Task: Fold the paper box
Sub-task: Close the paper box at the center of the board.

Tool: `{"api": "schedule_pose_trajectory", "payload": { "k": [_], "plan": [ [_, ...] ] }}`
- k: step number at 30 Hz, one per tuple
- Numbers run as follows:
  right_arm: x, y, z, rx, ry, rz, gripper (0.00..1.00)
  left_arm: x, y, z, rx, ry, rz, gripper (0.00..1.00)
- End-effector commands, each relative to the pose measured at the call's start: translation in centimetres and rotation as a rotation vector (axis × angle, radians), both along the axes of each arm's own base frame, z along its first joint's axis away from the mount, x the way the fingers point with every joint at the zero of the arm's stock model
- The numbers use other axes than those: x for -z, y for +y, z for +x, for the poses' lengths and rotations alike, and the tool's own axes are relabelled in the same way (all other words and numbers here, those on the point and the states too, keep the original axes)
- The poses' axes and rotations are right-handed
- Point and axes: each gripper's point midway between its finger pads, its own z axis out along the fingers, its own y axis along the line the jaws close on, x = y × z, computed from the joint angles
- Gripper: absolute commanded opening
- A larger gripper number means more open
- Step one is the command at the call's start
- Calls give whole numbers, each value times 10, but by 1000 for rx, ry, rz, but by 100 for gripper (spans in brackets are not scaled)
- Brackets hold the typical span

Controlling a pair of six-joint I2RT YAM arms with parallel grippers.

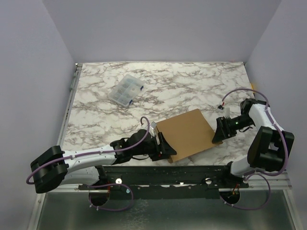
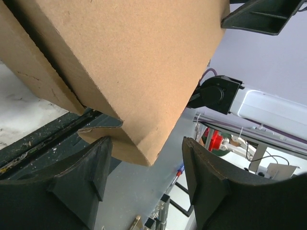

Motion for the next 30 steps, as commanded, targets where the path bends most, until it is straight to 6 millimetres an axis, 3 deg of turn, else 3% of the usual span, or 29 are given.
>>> {"api": "schedule_pose_trajectory", "payload": {
  "k": [1, 13, 20, 30],
  "plan": [
    [4, -1, -1, 3, -27, -12, 64, -4, -3, 5, -28, -33, -29, 66],
    [7, -2, -2, -9, -34, -23, 62, 1, -4, 2, -47, -39, -43, 65],
    [5, -2, -1, -10, -35, -16, 62, -6, -13, 0, -40, -40, -72, 64],
    [8, -2, -3, -14, -29, -20, 61, 4, -9, -1, -46, -40, -52, 64]
  ]
}}
